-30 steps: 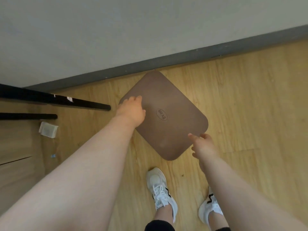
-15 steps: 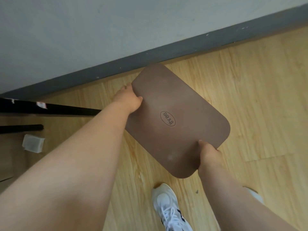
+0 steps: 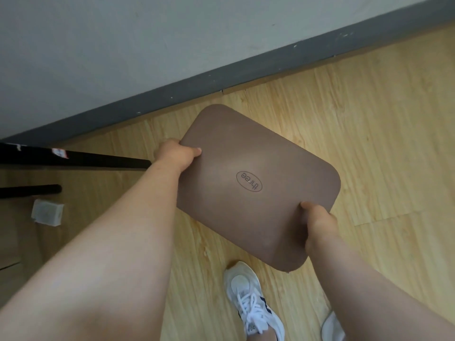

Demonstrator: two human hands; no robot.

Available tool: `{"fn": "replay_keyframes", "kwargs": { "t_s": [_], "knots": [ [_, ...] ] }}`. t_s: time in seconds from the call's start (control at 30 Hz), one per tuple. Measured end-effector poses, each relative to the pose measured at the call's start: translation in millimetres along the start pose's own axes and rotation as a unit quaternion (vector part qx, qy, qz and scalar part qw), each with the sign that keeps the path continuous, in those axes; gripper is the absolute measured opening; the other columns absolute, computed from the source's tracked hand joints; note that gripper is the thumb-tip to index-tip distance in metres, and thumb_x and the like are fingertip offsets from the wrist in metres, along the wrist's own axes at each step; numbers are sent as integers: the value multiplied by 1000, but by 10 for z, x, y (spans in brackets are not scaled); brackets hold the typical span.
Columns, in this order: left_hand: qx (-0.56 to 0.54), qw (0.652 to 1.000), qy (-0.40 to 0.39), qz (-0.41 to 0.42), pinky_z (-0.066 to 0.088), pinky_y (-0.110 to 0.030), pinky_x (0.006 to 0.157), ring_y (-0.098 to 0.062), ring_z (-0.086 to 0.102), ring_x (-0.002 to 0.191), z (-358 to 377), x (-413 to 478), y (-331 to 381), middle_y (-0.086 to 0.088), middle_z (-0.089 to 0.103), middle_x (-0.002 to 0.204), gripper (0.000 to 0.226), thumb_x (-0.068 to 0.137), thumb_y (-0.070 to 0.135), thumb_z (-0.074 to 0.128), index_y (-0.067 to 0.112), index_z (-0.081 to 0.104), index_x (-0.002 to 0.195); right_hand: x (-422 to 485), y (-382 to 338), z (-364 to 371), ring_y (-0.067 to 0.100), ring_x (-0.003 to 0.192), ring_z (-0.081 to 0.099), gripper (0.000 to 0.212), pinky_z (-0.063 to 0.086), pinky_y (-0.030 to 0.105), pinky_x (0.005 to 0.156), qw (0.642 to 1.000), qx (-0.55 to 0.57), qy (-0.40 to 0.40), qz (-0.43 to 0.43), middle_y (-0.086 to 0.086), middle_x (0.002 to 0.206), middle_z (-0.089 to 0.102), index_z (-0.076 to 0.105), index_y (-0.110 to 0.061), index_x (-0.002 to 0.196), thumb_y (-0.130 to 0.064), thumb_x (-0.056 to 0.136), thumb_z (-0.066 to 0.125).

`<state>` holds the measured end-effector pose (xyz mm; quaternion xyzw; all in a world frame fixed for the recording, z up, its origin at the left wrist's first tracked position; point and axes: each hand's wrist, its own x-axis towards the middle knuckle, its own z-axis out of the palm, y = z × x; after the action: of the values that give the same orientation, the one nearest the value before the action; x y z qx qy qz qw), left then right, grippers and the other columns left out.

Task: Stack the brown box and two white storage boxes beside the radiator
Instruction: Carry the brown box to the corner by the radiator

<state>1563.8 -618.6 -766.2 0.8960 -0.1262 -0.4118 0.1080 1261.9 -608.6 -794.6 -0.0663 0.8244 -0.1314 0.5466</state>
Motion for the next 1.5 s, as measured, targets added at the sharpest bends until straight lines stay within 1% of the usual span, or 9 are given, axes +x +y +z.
{"fn": "replay_keyframes", "kwargs": {
  "t_s": [0.2, 0.37, 0.57, 0.67, 0.83, 0.93, 1.07, 1.33, 1.5],
  "knots": [
    [-41, 999, -2, -16, 50, -46, 94, -32, 63, 100, -135, -627, 87, -11, 64, 116, 56, 76, 33, 74, 9, 55, 123, -288, -348, -448, 33, 104, 59, 57, 41, 36, 85, 997, -43, 16, -57, 15, 119, 62, 48, -8, 128, -23, 77, 67],
    [-76, 997, -8, -23, 50, -45, 96, -33, 64, 102, -271, -1322, 277, -12, 66, 118, 57, 75, 31, 77, 7, 59, 123, -669, -781, -943, 27, 84, 56, 50, 38, 32, 75, 993, -54, 17, -99, 14, 102, 61, 51, -5, 121, -22, 78, 70],
    [-110, 993, -33, -31, 52, -46, 92, -32, 66, 94, -555, -2429, 634, -12, 68, 109, 55, 74, 33, 79, 6, 63, 118, -1325, -1420, -1813, 33, 103, 62, 53, 43, 32, 79, 986, -94, 18, -140, 17, 114, 65, 54, -4, 119, -20, 74, 76],
    [-109, 994, -28, -12, 52, -46, 93, -32, 66, 93, -760, -3059, 885, -11, 69, 106, 49, 75, 36, 77, 7, 65, 113, -1776, -1780, -2299, 34, 100, 63, 52, 48, 38, 84, 978, -113, -1, -173, 17, 115, 65, 55, -6, 115, -21, 72, 79],
    [-104, 994, -23, 24, 53, -45, 91, -30, 67, 89, -1109, -3893, 1300, -7, 71, 97, 33, 74, 39, 78, 16, 65, 93, -2515, -2257, -3013, 30, 85, 62, 42, 46, 34, 75, 969, -131, -3, -208, 13, 106, 66, 57, -9, 105, -22, 72, 80],
    [-100, 993, -26, 51, 53, -41, 88, -29, 66, 86, -1235, -4329, 1536, -5, 69, 91, 30, 73, 40, 79, 19, 62, 86, -2859, -2481, -3442, 28, 84, 59, 47, 43, 33, 73, 968, -117, -5, -220, 11, 102, 63, 57, -7, 111, -21, 72, 80],
    [-63, 993, -22, 95, 47, -34, 75, -24, 60, 81, -1386, -4808, 1865, -1, 63, 90, 35, 74, 45, 77, 21, 60, 93, -3272, -2661, -3932, 27, 83, 58, 49, 42, 33, 73, 969, -101, -12, -225, 8, 100, 59, 54, -9, 113, -19, 73, 80],
    [5, 982, -50, 179, 49, -34, 76, -27, 63, 87, -1262, -5436, 2579, -3, 69, 92, 40, 72, 46, 76, 14, 69, 94, -3621, -2829, -4872, 33, 99, 63, 53, 51, 43, 87, 978, -43, 6, -204, 13, 115, 63, 51, -7, 120, -15, 75, 77],
    [45, 972, -70, 221, 45, -31, 68, -20, 60, 76, -917, -5882, 3068, 7, 62, 76, 36, 71, 48, 75, 18, 66, 87, -3532, -2821, -5534, 32, 95, 63, 49, 51, 41, 82, 982, 14, 20, -188, 13, 115, 63, 52, -6, 118, -13, 76, 76]
  ]
}}
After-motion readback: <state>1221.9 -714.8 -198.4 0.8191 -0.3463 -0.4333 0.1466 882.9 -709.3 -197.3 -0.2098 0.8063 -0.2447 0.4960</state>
